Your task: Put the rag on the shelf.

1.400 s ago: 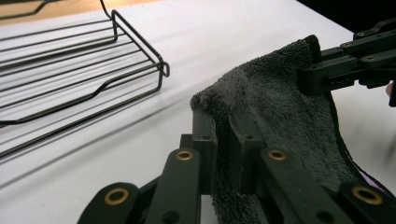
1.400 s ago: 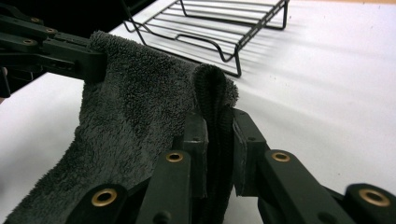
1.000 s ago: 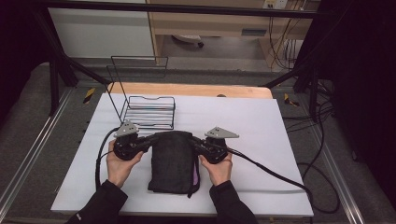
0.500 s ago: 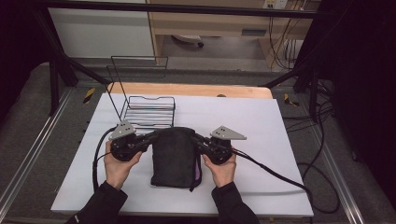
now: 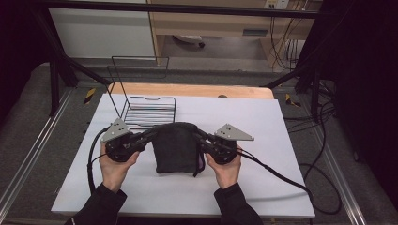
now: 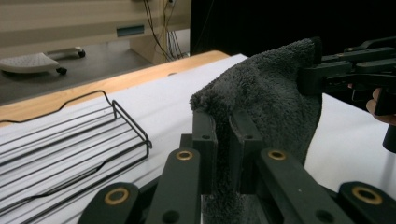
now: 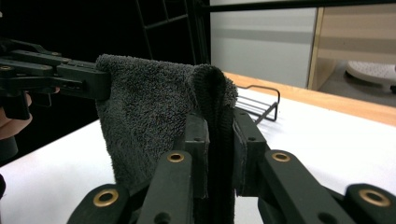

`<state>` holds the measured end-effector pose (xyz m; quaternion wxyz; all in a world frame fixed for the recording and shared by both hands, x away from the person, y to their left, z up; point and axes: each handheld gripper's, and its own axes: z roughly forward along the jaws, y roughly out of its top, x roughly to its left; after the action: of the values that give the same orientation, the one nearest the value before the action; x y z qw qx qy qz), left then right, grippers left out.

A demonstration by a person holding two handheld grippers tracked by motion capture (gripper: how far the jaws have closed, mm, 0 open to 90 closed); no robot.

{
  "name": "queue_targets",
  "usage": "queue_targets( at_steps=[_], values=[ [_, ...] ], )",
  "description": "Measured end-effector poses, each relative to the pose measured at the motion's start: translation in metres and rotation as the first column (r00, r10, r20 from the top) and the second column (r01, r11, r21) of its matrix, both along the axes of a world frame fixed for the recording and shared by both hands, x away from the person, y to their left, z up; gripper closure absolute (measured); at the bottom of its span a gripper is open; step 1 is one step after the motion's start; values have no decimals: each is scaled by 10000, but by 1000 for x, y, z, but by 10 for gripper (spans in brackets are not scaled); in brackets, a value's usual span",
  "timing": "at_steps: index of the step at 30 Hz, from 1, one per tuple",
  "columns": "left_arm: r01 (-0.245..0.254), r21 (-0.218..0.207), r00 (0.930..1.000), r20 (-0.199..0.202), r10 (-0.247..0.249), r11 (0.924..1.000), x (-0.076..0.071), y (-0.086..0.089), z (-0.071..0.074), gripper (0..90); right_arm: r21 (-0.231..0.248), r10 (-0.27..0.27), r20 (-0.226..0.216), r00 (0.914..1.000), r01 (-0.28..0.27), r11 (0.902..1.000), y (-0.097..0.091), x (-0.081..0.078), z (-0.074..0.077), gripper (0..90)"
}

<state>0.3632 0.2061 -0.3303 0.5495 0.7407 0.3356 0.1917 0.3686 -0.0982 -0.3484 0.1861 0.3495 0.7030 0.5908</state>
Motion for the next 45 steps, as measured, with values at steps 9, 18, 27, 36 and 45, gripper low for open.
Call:
queue_targets(
  at_steps=[9,18,27,36,45],
  values=[
    [-149,-318,9986,500,165,9994,-8,5,14,822,97,47,498,9987,-52,9999,4,-5,15,793],
    [-373,-738,9949,913,440,9966,-12,13,26,823,185,17,1127,9936,-38,9998,14,-8,32,793],
    [-598,-974,9901,1206,714,9934,-12,20,33,823,397,1,1359,9907,-56,9992,22,-6,39,795],
    [-636,-1076,9869,1410,786,9922,-10,23,42,823,395,-27,1551,9879,-35,9992,25,-4,48,798],
    [-883,-1326,9793,1697,1103,9872,-4,29,54,823,607,-203,1921,9812,88,9981,35,-1,60,798]
  ],
)
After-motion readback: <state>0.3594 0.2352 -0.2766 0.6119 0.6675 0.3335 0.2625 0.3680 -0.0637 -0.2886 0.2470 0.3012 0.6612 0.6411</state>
